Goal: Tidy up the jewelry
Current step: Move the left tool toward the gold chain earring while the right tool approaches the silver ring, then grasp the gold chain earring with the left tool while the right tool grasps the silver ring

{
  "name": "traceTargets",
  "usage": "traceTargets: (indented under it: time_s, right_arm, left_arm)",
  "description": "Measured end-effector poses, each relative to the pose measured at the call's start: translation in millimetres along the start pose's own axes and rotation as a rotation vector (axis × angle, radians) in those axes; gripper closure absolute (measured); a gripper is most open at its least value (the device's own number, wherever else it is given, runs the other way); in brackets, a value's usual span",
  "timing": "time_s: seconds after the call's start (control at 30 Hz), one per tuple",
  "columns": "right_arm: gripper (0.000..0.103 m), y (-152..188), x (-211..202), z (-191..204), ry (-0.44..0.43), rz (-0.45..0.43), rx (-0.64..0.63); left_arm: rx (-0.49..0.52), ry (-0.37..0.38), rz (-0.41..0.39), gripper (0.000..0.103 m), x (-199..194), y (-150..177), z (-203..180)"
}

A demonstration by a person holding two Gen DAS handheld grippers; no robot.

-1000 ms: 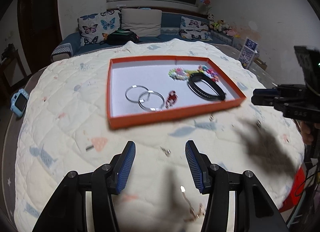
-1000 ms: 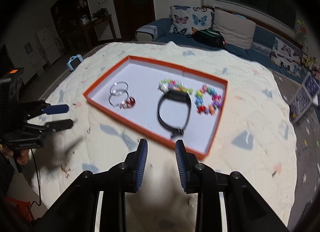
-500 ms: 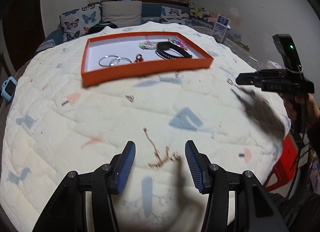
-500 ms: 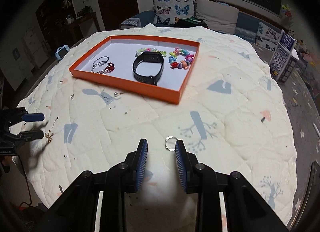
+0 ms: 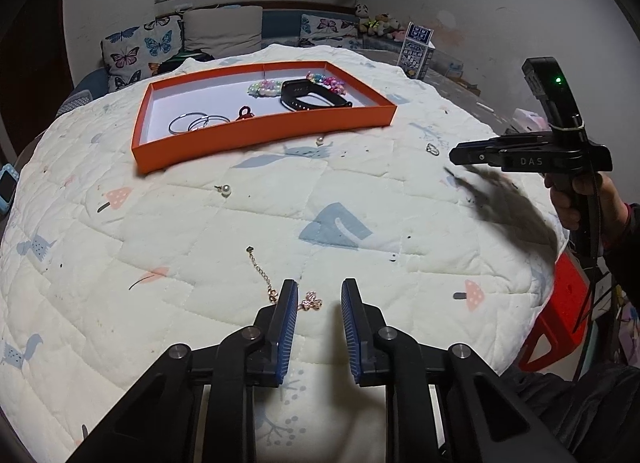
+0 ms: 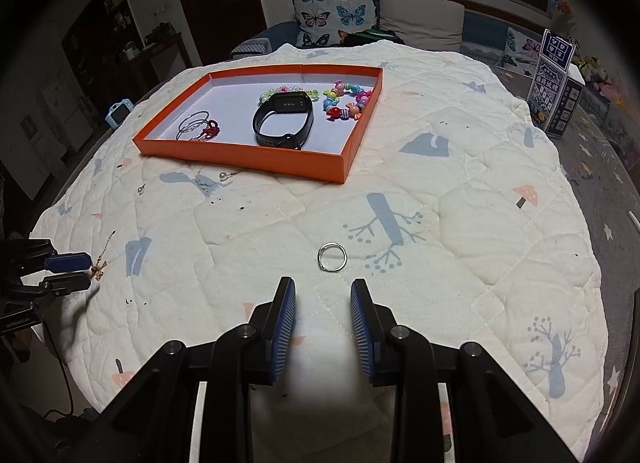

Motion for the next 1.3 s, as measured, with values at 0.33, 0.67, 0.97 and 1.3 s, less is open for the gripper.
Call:
traceTargets:
  time_s: [0.33,0.67,0.97,1.3]
  right_arm:
    - [0.071,2.2,5.2,-0.5,-0.003,0.007,0.003]
    - [0.071,1.9,8.7,1.4,-0.001,0.008,-0.012]
    - [0.071,-6.5,14.2,-1.3,0.015,0.005,-0.018]
    - [0.083,-9.2,23.7,0.1,0.07,0.0,-0.055]
  left_arm:
    - [0.044,-0.009,0.027,0.083,12.5,8.1,-1.2]
    - [0.067,-0.053,0.015,0.092,13.9,7.3,-2.4]
    - [0.048,-0.047,-0.009,0.092,6.5,-0.2,-2.6]
    - [0.019,-0.051,-0.06,0.092,-5.9,-24.4,7.0]
Point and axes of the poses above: each gripper's, at about its wrist camera, not at the fingertips, and x roughly the way its jaws point, z to its left, y to its underside, the point moved 9 cm from there along x, roughly the way its jaws point, and after that the axes turned 5 degrees about -z, right-handed, at the moved point
